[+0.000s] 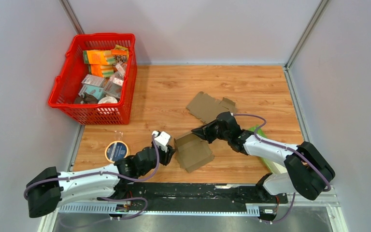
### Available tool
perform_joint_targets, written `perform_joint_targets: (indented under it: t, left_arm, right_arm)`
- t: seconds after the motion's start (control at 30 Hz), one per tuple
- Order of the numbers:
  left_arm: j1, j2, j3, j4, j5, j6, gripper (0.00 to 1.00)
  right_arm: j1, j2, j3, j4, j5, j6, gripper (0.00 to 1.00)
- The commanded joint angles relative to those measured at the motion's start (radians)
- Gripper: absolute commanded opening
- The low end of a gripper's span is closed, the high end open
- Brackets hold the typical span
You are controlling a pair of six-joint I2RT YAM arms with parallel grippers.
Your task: Fold the paper box
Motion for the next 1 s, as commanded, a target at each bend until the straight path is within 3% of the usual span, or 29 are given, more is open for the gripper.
perform_joint_targets:
  t: [0.0, 0.3, 0.53, 0.97]
  left_arm:
    - [0.001, 0.012, 0.046, 0.111, 0.076, 0.026, 0.47]
    - [0.001, 0.087, 0.071, 0.131, 0.009, 0.026, 0.44]
    - [0.001, 0.193, 0.059, 0.243, -0.010, 0.019, 0.39]
    - [-0.001, 0.078, -0.046, 0.228, -0.017, -0.014, 0.39]
  right_arm:
    - [-0.001, -0.022, 0.000, 0.019, 0.007, -0.004, 0.00]
    - [0.037, -0.036, -0.080, 0.184, 0.065, -0.025, 0.00]
    - [0.086, -0.042, -0.154, 0.349, 0.169, -0.099, 0.00]
    - [0.126, 0.025, -0.203, 0.387, 0.272, -0.168, 0.00]
